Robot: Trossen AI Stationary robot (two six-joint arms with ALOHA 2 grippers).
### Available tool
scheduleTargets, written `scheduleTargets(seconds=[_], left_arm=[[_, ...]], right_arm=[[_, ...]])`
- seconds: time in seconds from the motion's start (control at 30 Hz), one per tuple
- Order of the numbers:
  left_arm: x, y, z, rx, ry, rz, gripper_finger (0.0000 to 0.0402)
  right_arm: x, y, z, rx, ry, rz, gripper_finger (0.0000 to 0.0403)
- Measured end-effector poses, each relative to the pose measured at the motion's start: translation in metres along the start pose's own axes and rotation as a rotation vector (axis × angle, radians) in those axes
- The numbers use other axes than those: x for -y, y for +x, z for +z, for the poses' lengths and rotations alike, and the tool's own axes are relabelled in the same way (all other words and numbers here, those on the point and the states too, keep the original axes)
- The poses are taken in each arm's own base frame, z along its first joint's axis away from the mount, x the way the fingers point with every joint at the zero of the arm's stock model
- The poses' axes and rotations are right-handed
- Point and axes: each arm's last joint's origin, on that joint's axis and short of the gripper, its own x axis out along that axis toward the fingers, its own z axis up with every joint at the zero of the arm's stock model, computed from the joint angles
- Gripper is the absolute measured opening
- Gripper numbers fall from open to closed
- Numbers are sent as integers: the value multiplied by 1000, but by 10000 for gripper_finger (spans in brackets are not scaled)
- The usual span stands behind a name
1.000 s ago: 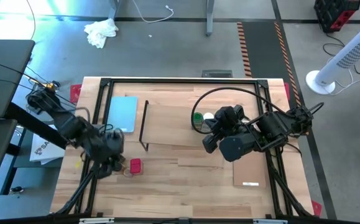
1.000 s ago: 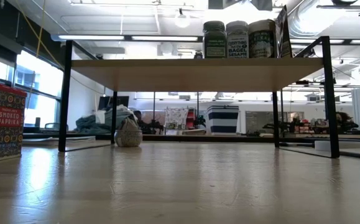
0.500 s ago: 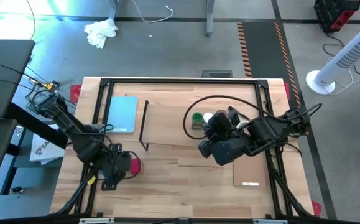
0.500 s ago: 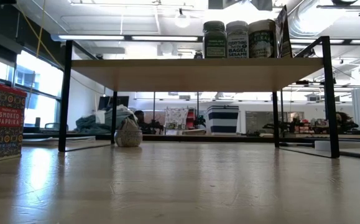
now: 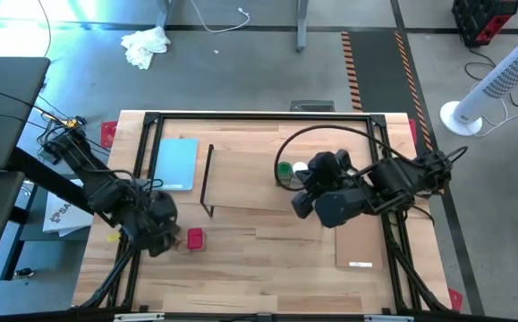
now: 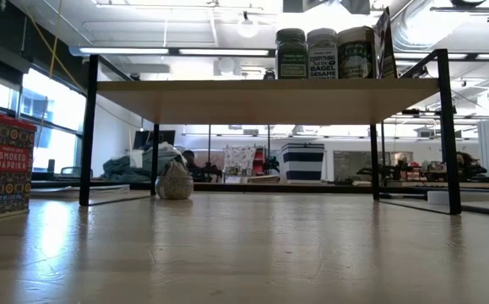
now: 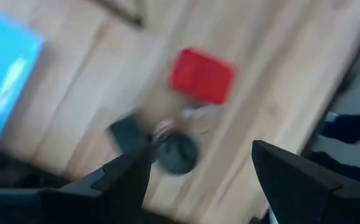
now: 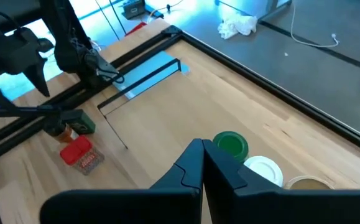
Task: Shelf spices
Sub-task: Put the red seasoning can on the shelf
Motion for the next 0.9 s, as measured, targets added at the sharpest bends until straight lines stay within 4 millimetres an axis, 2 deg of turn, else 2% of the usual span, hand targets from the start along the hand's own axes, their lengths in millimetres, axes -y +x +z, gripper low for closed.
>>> scheduleTargets(seconds=[0.17,0.27,0.37,0.53,0.77,0.9], left_arm=[[-10,1,-5,-71,-34,117,274],[-17,2,-4,-23,-29,180,274],[-27,22,-9,-40,-94,187,274],[-44,61,-24,-109,-209,104,274],[-42,62,-10,34,-394,-49,274],[-35,73,2,65,-470,-40,274]], right_arm=[[1,5,2,-20,-5,-2,0],[3,7,4,-26,-31,-6,0],[4,11,6,-45,-24,6,0],[7,15,9,-63,-28,6,0],[11,22,15,-60,-4,-11,0],[13,25,17,-62,8,-19,0]])
